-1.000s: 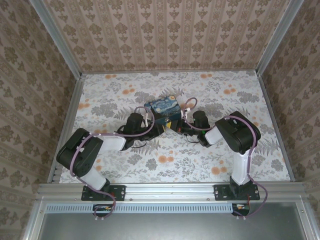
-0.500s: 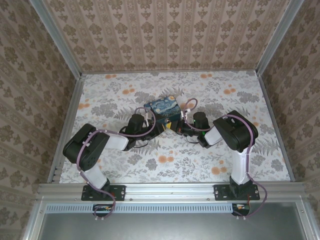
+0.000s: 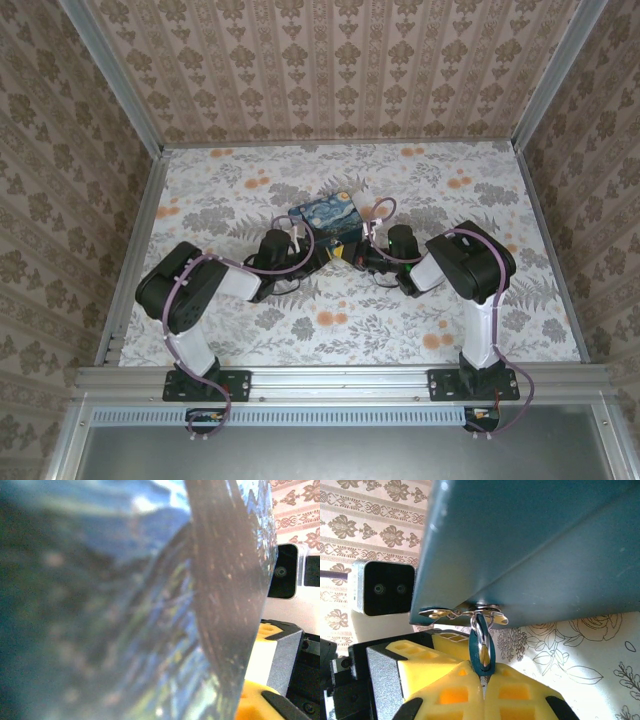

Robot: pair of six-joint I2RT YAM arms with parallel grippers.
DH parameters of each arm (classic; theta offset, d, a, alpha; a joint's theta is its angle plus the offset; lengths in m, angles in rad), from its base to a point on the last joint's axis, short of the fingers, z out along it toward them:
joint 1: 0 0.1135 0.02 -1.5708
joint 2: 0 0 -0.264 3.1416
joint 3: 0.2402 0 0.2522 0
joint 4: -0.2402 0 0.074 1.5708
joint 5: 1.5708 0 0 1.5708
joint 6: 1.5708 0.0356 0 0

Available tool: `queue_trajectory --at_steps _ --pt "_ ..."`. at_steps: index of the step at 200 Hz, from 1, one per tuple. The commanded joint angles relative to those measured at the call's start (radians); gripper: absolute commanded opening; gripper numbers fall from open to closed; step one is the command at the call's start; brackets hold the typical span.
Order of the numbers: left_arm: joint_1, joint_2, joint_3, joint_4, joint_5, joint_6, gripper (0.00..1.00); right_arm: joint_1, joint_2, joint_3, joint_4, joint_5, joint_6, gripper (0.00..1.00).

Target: Unlock a padlock with a key

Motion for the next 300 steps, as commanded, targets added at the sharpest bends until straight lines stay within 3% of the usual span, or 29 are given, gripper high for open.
queue_trajectory --at_steps 1,57,131,201,235,275,300 --pt "-0.006 0.02 0.022 0.051 -0.006 -0.028 0.26 -0.001 0.003 -0.004 0.072 -0.033 0.007 0.0" --pt "-0.015 0.023 0.024 0.069 -0.009 -0.043 0.15 -0.001 0.01 -0.005 0.08 -0.027 0.017 0.0" --pt "-0.029 0.025 0.008 0.109 -0.012 -0.059 0.18 -0.001 0.04 -0.005 0.127 -0.023 0.047 0.0" --pt "-0.032 0.033 0.026 0.083 -0.006 -0.041 0.0 0.0 0.033 -0.008 0.122 -0.025 0.05 0.0" --pt "-0.044 -0.026 0.052 -0.068 -0.028 0.051 0.0 0.002 0.019 -0.013 0.099 -0.008 0.058 0.0" --pt "-0.113 -0.124 0.186 -0.481 -0.153 0.318 0.0 0.01 0.009 -0.015 0.06 0.01 0.057 0.0" --pt "-0.156 -0.136 0.253 -0.621 -0.222 0.43 0.0 0.011 0.012 -0.017 0.06 0.018 0.059 0.0"
